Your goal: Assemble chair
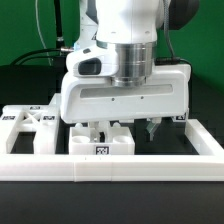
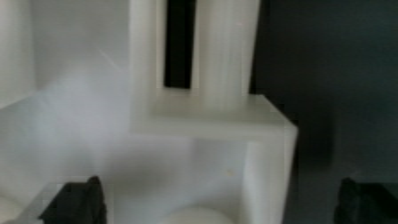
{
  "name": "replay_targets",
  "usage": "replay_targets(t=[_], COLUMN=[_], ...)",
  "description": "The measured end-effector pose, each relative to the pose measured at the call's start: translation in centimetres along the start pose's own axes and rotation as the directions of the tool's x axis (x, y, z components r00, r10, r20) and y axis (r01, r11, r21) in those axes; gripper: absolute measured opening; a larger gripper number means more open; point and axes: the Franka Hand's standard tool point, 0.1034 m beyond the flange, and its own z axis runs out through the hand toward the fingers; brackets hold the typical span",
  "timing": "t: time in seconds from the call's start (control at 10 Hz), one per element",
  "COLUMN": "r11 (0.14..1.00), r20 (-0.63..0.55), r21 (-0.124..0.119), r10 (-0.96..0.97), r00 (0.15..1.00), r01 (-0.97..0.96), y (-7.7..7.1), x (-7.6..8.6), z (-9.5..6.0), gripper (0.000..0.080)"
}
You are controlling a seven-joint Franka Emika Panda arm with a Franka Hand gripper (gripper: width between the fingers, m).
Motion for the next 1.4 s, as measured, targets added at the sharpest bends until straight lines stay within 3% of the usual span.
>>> replay_targets(t=[0.1,0.3,0.4,0.5,0.6,0.8,1.2,1.3,1.4], r11=[1.0,1.0,1.0,1.0,1.0,1.0,1.0,1.0,1.0], r20=[0.002,0.002,0.002,0.002,0.002,0.002,0.002,0.002,0.003], r21=[0.0,0.001,0.001,0.001,0.001,0.001,0.001,0.003,0.009], r10=[0.0,-0.001,-0.001,-0.001,-0.001,-0.001,-0.001,0.011,0.024], r00=[1.0,1.0,1.0,1.0,1.0,1.0,1.0,1.0,1.0], r01=[0.0,0.001,0.001,0.001,0.001,0.001,0.001,-0.011,-0.024], y=[0.1,0.0,0.0,0.0,0.0,0.0,0.0,-0.4,-1.9], x=[-0.1,-0.1,-0.1,-0.1,-0.1,-0.1,-0.1,0.0,0.1], z=[0.2,0.2,0.2,0.2,0.2,0.2,0.2,0.2,0.2], gripper=[0.065,0.0402,0.0402,0.02,0.0068,0.003,0.003,0.003,0.003])
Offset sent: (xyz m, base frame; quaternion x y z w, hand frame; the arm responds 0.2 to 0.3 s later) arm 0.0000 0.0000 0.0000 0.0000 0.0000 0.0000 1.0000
